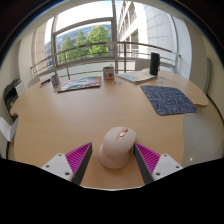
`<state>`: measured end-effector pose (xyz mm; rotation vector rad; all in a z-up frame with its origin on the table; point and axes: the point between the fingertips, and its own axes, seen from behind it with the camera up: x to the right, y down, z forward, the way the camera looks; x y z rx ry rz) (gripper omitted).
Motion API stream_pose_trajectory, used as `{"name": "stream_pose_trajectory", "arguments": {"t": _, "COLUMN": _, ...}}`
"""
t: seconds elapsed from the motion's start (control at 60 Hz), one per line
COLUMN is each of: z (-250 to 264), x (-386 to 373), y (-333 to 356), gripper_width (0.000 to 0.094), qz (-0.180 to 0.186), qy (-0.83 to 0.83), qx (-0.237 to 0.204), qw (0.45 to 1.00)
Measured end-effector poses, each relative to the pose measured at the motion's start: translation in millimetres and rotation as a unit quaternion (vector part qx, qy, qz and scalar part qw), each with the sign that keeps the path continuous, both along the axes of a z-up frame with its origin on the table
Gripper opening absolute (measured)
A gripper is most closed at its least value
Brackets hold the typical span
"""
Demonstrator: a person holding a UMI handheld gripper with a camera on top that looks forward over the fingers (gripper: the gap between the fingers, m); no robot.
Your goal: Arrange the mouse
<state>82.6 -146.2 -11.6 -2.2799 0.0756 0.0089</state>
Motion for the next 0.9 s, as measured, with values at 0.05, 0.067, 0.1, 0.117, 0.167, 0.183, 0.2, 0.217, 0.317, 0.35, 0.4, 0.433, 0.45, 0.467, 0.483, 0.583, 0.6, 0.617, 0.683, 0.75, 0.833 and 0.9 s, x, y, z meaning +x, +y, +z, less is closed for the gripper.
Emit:
{"name": "stream_pose_trajectory", "arguments": {"t": 0.05, "z": 0, "x": 0, "y": 6, "gripper_width": 0.0839, "qz": 0.001, "qy": 0.005, "qx": 0.001, "qw": 1.0}}
{"name": "stream_pose_trajectory", "arguments": {"t": 0.067, "z": 1, "x": -1, "y": 9, "gripper_width": 0.0839, "qz": 0.002, "qy": 0.006, "qx": 0.002, "qw": 1.0}}
{"name": "stream_pose_trajectory", "arguments": {"t": 0.1, "z": 1, "x": -2, "y": 14, "gripper_width": 0.0825, "qz": 0.003, "qy": 0.007, "qx": 0.002, "qw": 1.0}}
{"name": "stream_pose_trajectory", "arguments": {"t": 0.117, "z": 1, "x": 2, "y": 17, "gripper_width": 0.081, "qz": 0.004, "qy": 0.006, "qx": 0.001, "qw": 1.0}}
{"name": "stream_pose_trajectory", "arguments": {"t": 0.167, "z": -2, "x": 0, "y": 24, "gripper_width": 0.0739, "qz": 0.004, "qy": -0.002, "qx": 0.0, "qw": 1.0}}
{"name": "stream_pose_trajectory", "arguments": {"t": 0.183, "z": -2, "x": 0, "y": 26, "gripper_width": 0.0702, "qz": 0.003, "qy": -0.005, "qx": -0.001, "qw": 1.0}}
{"name": "stream_pose_trajectory", "arguments": {"t": 0.2, "z": -3, "x": 1, "y": 28, "gripper_width": 0.066, "qz": 0.003, "qy": -0.009, "qx": 0.0, "qw": 1.0}}
{"name": "stream_pose_trajectory", "arguments": {"t": 0.217, "z": -3, "x": 3, "y": 30, "gripper_width": 0.0611, "qz": 0.001, "qy": -0.014, "qx": 0.0, "qw": 1.0}}
{"name": "stream_pose_trajectory", "arguments": {"t": 0.317, "z": -3, "x": 4, "y": 40, "gripper_width": 0.0532, "qz": 0.011, "qy": -0.023, "qx": 0.003, "qw": 1.0}}
{"name": "stream_pose_trajectory", "arguments": {"t": 0.35, "z": -3, "x": 4, "y": 42, "gripper_width": 0.0506, "qz": 0.017, "qy": -0.028, "qx": 0.003, "qw": 0.999}}
{"name": "stream_pose_trajectory", "arguments": {"t": 0.4, "z": -2, "x": 3, "y": 44, "gripper_width": 0.0465, "qz": 0.024, "qy": -0.034, "qx": 0.002, "qw": 0.999}}
{"name": "stream_pose_trajectory", "arguments": {"t": 0.433, "z": -2, "x": 4, "y": 44, "gripper_width": 0.0436, "qz": 0.028, "qy": -0.039, "qx": -0.003, "qw": 0.999}}
{"name": "stream_pose_trajectory", "arguments": {"t": 0.45, "z": -1, "x": 4, "y": 45, "gripper_width": 0.0429, "qz": 0.03, "qy": -0.041, "qx": -0.005, "qw": 0.999}}
{"name": "stream_pose_trajectory", "arguments": {"t": 0.467, "z": -1, "x": 3, "y": 46, "gripper_width": 0.042, "qz": 0.032, "qy": -0.041, "qx": -0.006, "qw": 0.999}}
{"name": "stream_pose_trajectory", "arguments": {"t": 0.483, "z": 0, "x": 2, "y": 45, "gripper_width": 0.0415, "qz": 0.033, "qy": -0.042, "qx": -0.007, "qw": 0.999}}
{"name": "stream_pose_trajectory", "arguments": {"t": 0.583, "z": 15, "x": -7, "y": 54, "gripper_width": 0.0414, "qz": 0.049, "qy": -0.038, "qx": 0.0, "qw": 0.998}}
{"name": "stream_pose_trajectory", "arguments": {"t": 0.6, "z": 23, "x": -11, "y": 55, "gripper_width": 0.0414, "qz": 0.053, "qy": -0.037, "qx": 0.006, "qw": 0.998}}
{"name": "stream_pose_trajectory", "arguments": {"t": 0.617, "z": 30, "x": -13, "y": 57, "gripper_width": 0.0413, "qz": 0.057, "qy": -0.037, "qx": 0.012, "qw": 0.998}}
{"name": "stream_pose_trajectory", "arguments": {"t": 0.683, "z": 68, "x": -25, "y": 70, "gripper_width": 0.0414, "qz": 0.073, "qy": -0.024, "qx": 0.043, "qw": 0.996}}
{"name": "stream_pose_trajectory", "arguments": {"t": 0.75, "z": 122, "x": -33, "y": 92, "gripper_width": 0.0413, "qz": 0.087, "qy": -0.008, "qx": 0.085, "qw": 0.993}}
{"name": "stream_pose_trajectory", "arguments": {"t": 0.833, "z": 189, "x": -22, "y": 127, "gripper_width": 0.0412, "qz": 0.096, "qy": 0.009, "qx": 0.144, "qw": 0.985}}
{"name": "stream_pose_trajectory", "arguments": {"t": 0.9, "z": 239, "x": 1, "y": 151, "gripper_width": 0.041, "qz": 0.092, "qy": 0.025, "qx": 0.189, "qw": 0.977}}
